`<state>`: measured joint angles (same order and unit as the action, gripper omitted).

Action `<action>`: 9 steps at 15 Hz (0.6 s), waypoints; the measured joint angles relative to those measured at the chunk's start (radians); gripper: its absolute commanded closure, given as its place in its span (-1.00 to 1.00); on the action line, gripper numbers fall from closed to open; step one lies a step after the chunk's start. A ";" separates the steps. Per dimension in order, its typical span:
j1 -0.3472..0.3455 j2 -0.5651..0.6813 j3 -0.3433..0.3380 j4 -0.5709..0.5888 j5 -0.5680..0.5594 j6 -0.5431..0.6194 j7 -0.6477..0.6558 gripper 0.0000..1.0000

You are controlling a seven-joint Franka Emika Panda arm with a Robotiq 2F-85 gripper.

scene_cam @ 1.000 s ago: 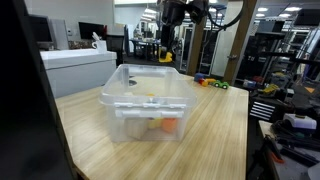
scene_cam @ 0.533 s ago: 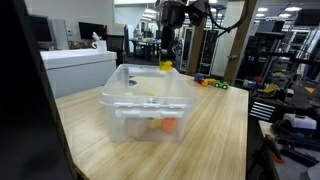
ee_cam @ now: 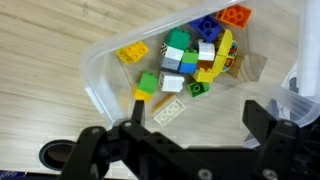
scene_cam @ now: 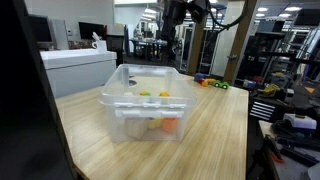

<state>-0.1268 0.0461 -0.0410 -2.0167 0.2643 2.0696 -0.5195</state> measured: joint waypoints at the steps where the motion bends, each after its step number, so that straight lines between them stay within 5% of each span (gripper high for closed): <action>1: -0.001 0.001 -0.010 0.006 0.000 0.013 0.003 -1.00; 9: -0.072 0.110 -0.130 0.117 -0.001 0.177 0.139 -1.00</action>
<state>-0.1990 0.1562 -0.1714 -1.8998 0.2628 2.2463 -0.3805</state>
